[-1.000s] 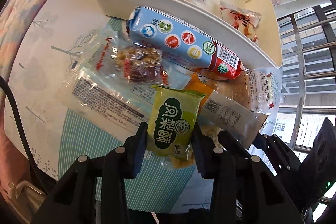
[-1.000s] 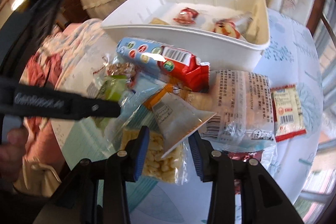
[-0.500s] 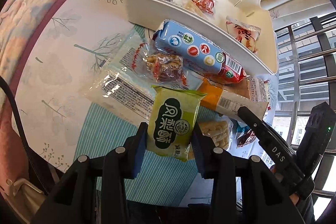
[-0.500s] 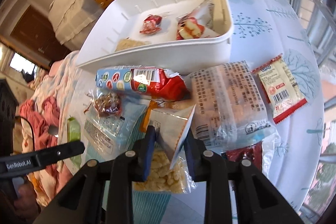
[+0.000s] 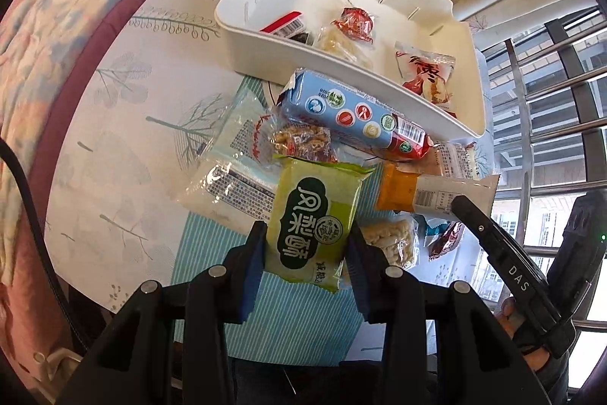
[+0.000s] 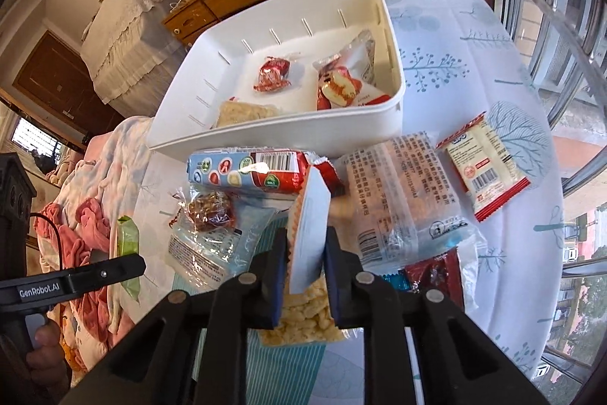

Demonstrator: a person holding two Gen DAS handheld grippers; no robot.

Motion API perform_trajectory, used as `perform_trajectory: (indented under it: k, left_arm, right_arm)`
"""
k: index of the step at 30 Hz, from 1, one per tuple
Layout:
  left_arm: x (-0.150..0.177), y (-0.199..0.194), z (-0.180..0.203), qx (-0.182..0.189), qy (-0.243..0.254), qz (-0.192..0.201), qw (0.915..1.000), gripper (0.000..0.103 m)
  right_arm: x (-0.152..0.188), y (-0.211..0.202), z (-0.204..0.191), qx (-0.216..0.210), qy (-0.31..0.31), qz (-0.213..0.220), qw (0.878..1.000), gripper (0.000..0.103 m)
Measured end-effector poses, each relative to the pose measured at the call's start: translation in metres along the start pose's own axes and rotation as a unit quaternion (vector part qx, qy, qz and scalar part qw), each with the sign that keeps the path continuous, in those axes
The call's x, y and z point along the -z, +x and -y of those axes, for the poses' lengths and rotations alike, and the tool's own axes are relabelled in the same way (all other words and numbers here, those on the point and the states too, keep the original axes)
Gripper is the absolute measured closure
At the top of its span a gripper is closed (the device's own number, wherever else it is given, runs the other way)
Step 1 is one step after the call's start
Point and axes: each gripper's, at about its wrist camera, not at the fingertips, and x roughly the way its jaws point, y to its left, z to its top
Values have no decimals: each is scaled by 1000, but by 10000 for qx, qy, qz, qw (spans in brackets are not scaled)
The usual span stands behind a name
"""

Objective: Organize snacks
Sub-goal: 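Lift both held packets off the table toward the white tray, then lower both packets into the white tray and open both tools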

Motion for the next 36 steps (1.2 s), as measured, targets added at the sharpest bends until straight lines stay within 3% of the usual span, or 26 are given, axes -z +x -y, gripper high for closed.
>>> perform_trajectory:
  k: [11, 19, 28, 36]
  left_arm:
    - [-29, -34, 9, -13, 744, 79, 9972, 64]
    - [-61, -57, 16, 3, 1191, 254, 9926, 64]
    - [-101, -72, 14, 72, 1540, 522, 9867, 64]
    - [-137, -70, 12, 93, 1809, 890, 9794, 64]
  right_arm:
    - [-8, -44, -33, 441, -389, 712, 9957, 86]
    - [-28, -64, -58, 420, -490, 1222, 9904, 86]
    - [-62, -65, -92, 472, -672, 1677, 9824, 86]
    - [-92, -46, -112, 763, -762, 1871, 9764, 85]
